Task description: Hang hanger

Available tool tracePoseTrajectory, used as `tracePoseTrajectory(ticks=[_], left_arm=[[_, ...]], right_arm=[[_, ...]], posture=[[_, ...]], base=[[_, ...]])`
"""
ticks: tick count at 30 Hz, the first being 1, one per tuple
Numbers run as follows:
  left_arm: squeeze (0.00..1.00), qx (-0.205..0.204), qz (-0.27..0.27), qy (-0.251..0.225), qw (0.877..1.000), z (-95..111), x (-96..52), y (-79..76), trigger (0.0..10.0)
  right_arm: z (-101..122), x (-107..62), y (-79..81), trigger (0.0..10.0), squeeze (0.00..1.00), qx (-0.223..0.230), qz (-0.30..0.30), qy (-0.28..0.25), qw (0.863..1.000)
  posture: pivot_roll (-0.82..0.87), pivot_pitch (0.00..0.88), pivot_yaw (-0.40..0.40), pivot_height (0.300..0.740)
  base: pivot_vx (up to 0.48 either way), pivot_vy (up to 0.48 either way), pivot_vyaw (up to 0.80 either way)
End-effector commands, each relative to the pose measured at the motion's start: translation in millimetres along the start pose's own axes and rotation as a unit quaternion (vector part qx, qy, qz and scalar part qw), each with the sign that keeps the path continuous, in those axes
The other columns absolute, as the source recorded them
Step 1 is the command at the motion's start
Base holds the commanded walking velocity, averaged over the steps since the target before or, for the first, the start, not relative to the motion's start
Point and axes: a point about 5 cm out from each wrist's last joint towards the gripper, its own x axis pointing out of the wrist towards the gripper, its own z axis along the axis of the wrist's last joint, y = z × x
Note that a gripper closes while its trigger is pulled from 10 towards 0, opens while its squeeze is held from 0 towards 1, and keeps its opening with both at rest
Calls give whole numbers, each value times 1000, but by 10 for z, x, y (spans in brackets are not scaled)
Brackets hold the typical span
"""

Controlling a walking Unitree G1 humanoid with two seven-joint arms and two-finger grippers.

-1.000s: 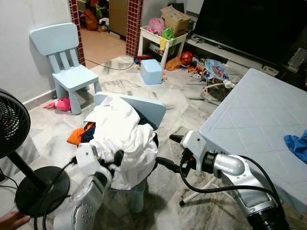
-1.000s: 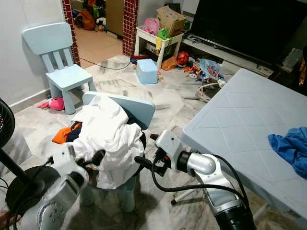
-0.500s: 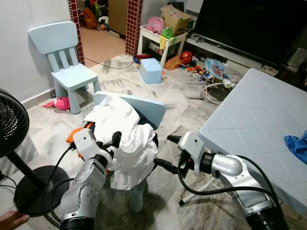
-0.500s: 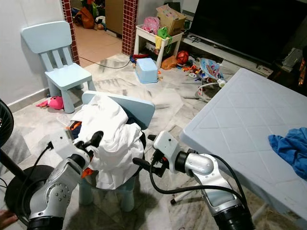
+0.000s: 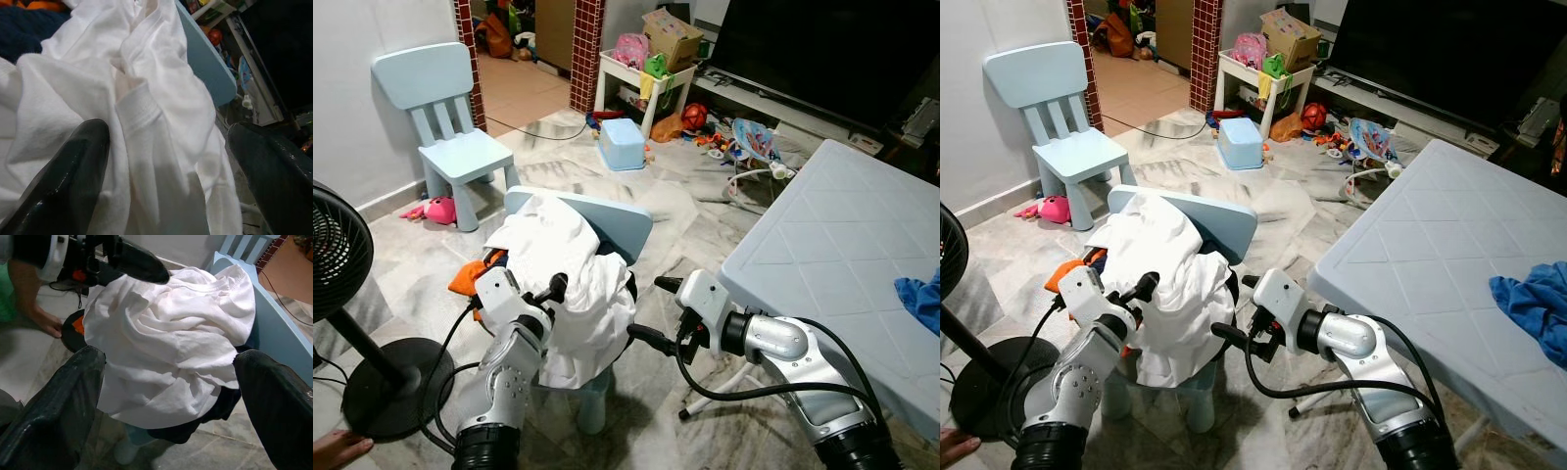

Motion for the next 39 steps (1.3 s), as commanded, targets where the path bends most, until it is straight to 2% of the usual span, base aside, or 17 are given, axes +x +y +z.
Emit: tracePoseTrajectory(ticks=[1,6,7,8,9,10,16,27,30,34,39], left_arm=[[0,-2,-19,9,1000,-28,9,-97,10000],[0,23,-56,24,998,-48,-109,-214,10000],[0,40,-78,21,996,-46,-171,-265,10000],[0,40,-78,21,996,-46,-171,-265,10000],[0,61,-98,17,993,-55,-221,-301,10000],[0,76,-104,13,992,-78,-241,-295,10000],[0,95,-122,15,988,-96,-274,-320,10000],[0,34,-69,29,997,-153,-68,-149,10000],[0,16,-56,37,998,-182,-41,-114,10000],[0,16,-47,39,998,-200,-32,-88,10000],[0,5,-11,22,1000,-143,-42,-49,10000]], right_arm=[[-3,-19,-16,10000,0,-6,-3,4,1000],[1,-28,-35,10000,0,-7,-4,4,1000],[-10,-36,-44,10000,0,-7,-5,6,1000],[-10,-36,-44,10000,0,-7,-5,6,1000],[-14,-36,-50,10000,0,-7,-5,6,1000],[-10,-23,-54,10000,0,-8,-5,5,1000],[2,6,-25,10000,0,-11,2,3,1000],[-10,-7,-27,10000,0,-14,2,6,1000],[-11,-11,-25,10000,0,-15,1,6,1000],[-12,-14,-20,10000,0,-16,1,6,1000],[-24,-19,-15,10000,0,-17,1,8,1000]], posture=[[-75,0,-162,740],[-74,0,-158,740],[-72,0,-158,740],[-72,0,-158,740],[-69,0,-159,740],[-66,0,-161,740],[-67,0,-161,740],[-81,0,-163,740],[-85,0,-161,740],[-86,0,-159,740],[-83,0,-156,740]], base=[[0,0,0],[0,0,0],[0,0,0],[0,0,0],[0,0,0],[0,0,0],[0,0,0],[0,0,0],[0,0,0],[0,0,0],[0,0,0]])
